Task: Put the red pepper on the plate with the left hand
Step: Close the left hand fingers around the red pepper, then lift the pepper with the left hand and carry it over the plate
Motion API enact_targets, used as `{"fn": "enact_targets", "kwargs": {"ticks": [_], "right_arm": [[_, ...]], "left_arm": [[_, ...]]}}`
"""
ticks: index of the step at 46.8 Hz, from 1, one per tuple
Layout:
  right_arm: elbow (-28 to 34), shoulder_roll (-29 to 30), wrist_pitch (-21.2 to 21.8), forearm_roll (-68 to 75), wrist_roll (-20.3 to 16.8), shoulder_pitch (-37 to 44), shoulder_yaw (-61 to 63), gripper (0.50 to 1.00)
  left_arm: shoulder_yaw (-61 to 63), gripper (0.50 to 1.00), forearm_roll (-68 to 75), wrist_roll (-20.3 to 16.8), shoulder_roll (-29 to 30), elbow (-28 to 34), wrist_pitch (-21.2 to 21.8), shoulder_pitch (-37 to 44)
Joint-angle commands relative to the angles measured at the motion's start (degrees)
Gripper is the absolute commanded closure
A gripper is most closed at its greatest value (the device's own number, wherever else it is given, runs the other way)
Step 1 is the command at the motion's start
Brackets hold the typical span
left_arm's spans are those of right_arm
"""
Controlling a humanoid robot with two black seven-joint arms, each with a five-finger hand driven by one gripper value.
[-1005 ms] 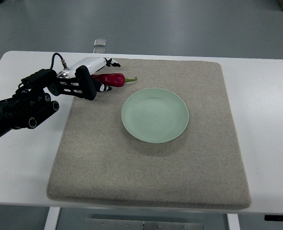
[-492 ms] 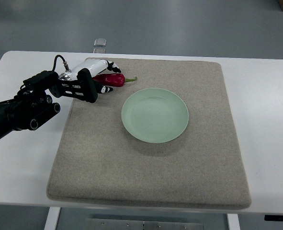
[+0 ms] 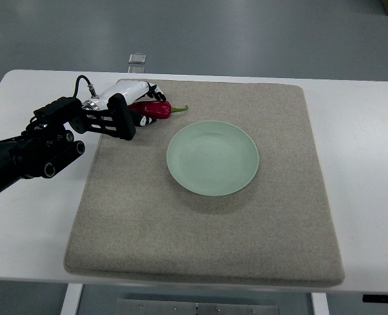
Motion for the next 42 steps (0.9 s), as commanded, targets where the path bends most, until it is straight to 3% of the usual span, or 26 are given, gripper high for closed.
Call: {"fn": "enact_targets", "kwargs": {"ticks": [1, 17, 21, 24, 27, 42], "right_arm": [[0.0, 0.0, 0.0, 0.0, 0.0, 0.0, 0.0, 0.572], [0.0, 0.0, 0.0, 0.0, 0.0, 0.0, 0.0, 0.572], [0.0, 0.0, 0.0, 0.0, 0.0, 0.0, -0.1, 0.572], [0.0, 0.0, -0.1, 0.0, 0.0, 0.0, -0.1, 0.572], [0.0, 0.0, 0.0, 0.0, 0.0, 0.0, -0.1, 0.572], [0.0, 0.0, -0.1, 0.0, 0.0, 0.0, -0.1, 0.572]], "left_arm": [[0.0, 0.821, 0.0, 0.0, -0.1, 0.0, 0.0, 0.0], [0.0, 0.834, 0.0, 0.0, -0.1, 0.1, 0.1, -0.1], [0.0, 0.883, 0.1, 0.0, -0.1, 0.1, 0.2, -0.1], [0.0, 0.971, 0.1, 0.0, -0.3, 0.1, 0.2, -0.1], [0.0, 1.0, 0.0, 0.0, -0.4, 0.4, 0.2, -0.1], [-0.1, 1.0, -0.2, 0.0, -0.6, 0.7, 0.6, -0.3]]}}
